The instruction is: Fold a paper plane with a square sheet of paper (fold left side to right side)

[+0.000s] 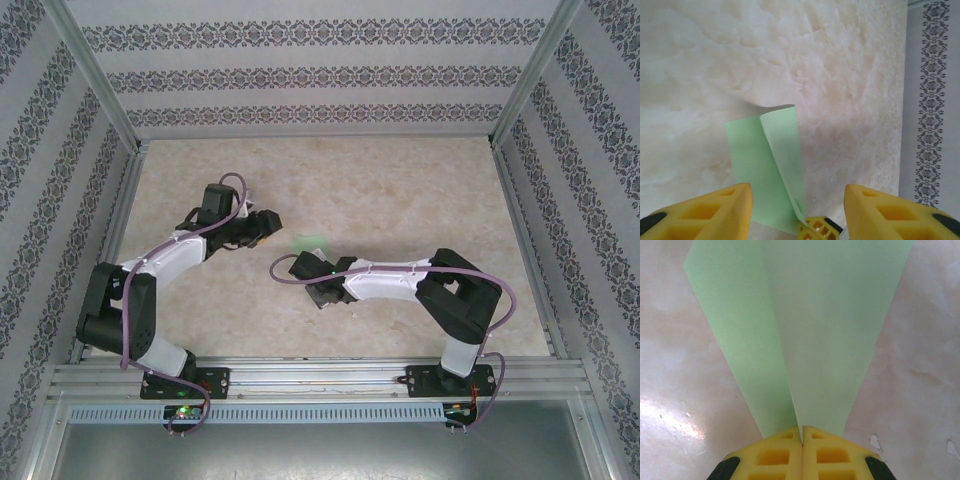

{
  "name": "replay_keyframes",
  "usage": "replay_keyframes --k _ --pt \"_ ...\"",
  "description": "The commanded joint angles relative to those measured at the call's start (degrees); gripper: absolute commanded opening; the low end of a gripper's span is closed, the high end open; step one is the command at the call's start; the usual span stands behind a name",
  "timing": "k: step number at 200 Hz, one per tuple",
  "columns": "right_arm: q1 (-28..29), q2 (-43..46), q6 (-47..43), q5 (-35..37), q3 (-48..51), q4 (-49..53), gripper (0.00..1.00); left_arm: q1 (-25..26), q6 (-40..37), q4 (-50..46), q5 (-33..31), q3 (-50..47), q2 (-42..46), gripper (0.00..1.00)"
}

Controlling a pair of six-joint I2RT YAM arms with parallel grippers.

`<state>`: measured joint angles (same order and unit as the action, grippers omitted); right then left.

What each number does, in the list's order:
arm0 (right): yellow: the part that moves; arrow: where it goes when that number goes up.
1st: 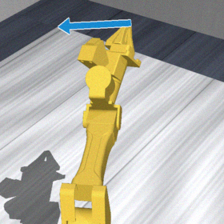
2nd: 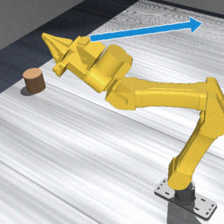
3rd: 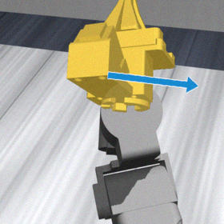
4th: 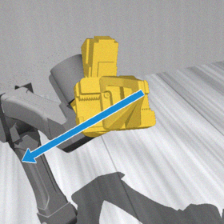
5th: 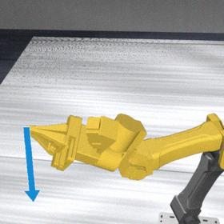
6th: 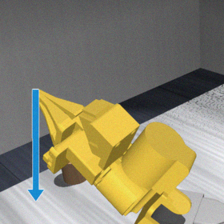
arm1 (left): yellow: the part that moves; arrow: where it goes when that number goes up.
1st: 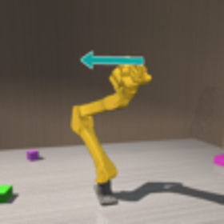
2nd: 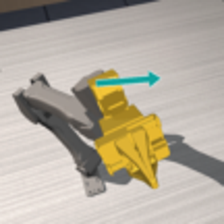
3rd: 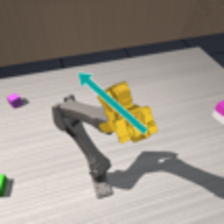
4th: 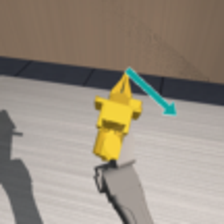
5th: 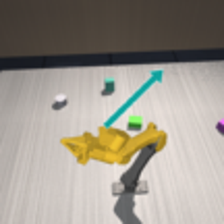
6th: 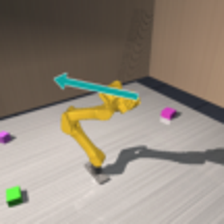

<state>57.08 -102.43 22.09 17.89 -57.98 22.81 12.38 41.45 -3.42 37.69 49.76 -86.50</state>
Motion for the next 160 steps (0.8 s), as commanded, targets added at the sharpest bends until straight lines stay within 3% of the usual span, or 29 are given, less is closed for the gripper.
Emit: replay_keyframes --k 1,63,136,160 --pt "-1.0 1.4 -1.6 -3.3 1.2 -1.8 0.0 -1.1 -2.9 -4.2 0.0 -1.6 1.8 0.52" --pt "-5.1 5.6 -0.9 -12.6 4.8 -5.7 0.0 -1.3 -3.7 -4.6 1.3 -3.1 1.8 0.52" --pt "-15.4 11.1 2.5 -39.1 14.5 -19.4 0.0 -0.5 -2.6 -2.2 6.3 -4.5 -0.5 0.52" --pt "-18.1 10.6 2.4 -43.2 16.0 -20.9 0.0 0.7 -2.0 -1.1 7.0 -5.4 -1.4 0.52"
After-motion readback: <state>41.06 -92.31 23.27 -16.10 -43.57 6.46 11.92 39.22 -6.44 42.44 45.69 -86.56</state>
